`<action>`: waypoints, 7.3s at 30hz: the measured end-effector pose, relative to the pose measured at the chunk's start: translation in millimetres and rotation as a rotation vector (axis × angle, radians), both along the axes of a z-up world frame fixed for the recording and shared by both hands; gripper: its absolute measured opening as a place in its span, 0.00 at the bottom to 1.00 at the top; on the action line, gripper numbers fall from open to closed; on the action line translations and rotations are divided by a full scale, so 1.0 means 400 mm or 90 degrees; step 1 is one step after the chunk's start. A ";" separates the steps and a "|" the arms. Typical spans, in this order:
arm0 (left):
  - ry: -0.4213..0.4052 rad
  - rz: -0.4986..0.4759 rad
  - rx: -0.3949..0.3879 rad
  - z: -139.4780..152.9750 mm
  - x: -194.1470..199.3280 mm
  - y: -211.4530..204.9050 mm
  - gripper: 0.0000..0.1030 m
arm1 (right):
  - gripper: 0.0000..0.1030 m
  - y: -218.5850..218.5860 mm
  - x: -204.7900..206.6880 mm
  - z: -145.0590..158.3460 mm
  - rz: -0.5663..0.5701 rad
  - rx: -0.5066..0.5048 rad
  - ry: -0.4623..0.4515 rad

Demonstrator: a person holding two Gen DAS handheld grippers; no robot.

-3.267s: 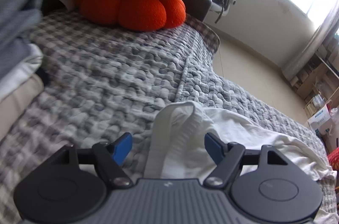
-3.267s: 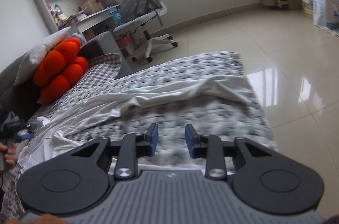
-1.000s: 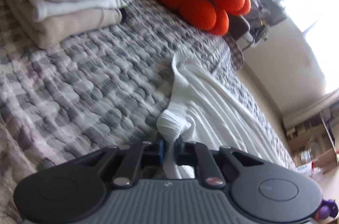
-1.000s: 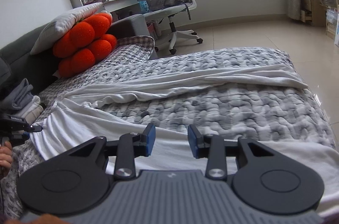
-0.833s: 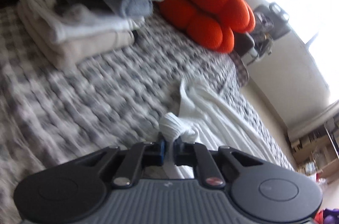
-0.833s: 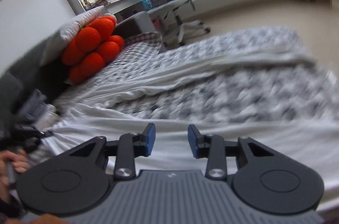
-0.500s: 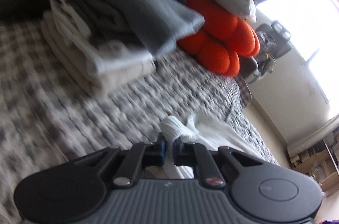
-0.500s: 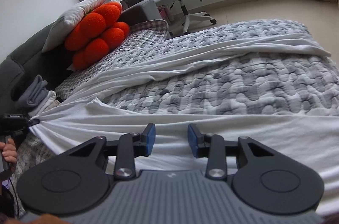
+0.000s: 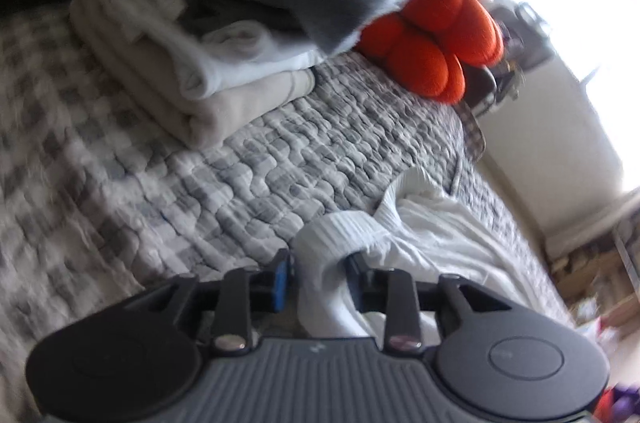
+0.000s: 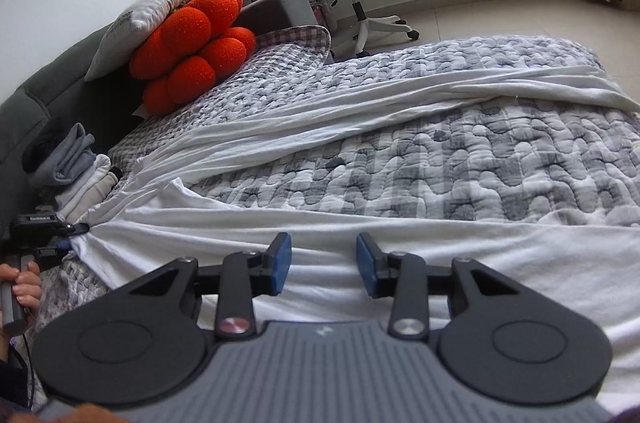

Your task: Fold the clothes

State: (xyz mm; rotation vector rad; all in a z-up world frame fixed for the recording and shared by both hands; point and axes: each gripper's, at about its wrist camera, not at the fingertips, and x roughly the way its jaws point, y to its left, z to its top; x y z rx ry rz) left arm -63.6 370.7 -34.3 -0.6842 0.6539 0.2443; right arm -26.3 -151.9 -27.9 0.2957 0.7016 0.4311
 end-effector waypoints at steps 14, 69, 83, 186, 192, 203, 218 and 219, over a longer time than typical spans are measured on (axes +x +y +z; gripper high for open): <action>-0.011 -0.001 0.118 0.115 -0.021 0.010 0.56 | 0.44 -0.022 0.009 0.010 -0.006 0.016 -0.018; 0.024 -0.007 0.354 0.192 0.375 -0.115 0.58 | 0.46 -0.025 0.012 0.008 -0.039 -0.007 -0.078; 0.024 0.037 -0.082 0.025 0.027 -0.045 0.71 | 0.46 -0.037 -0.036 0.045 -0.026 0.008 -0.095; 0.023 0.032 0.062 0.012 -0.102 0.039 0.26 | 0.03 -0.416 -0.468 0.004 -0.107 -0.162 -0.005; 0.012 0.034 0.075 0.042 -0.121 0.058 0.26 | 0.32 -0.453 -0.426 0.073 -0.133 -0.156 -0.082; 0.008 0.060 0.013 -0.006 -0.106 0.055 0.26 | 0.06 -0.360 -0.239 -0.008 0.010 -0.239 -0.075; 0.007 0.039 0.054 0.014 -0.114 0.042 0.25 | 0.03 -0.389 -0.243 0.018 -0.145 -0.249 -0.100; 0.004 0.040 0.058 0.018 -0.119 0.045 0.25 | 0.02 -0.392 -0.243 0.017 -0.153 -0.258 -0.094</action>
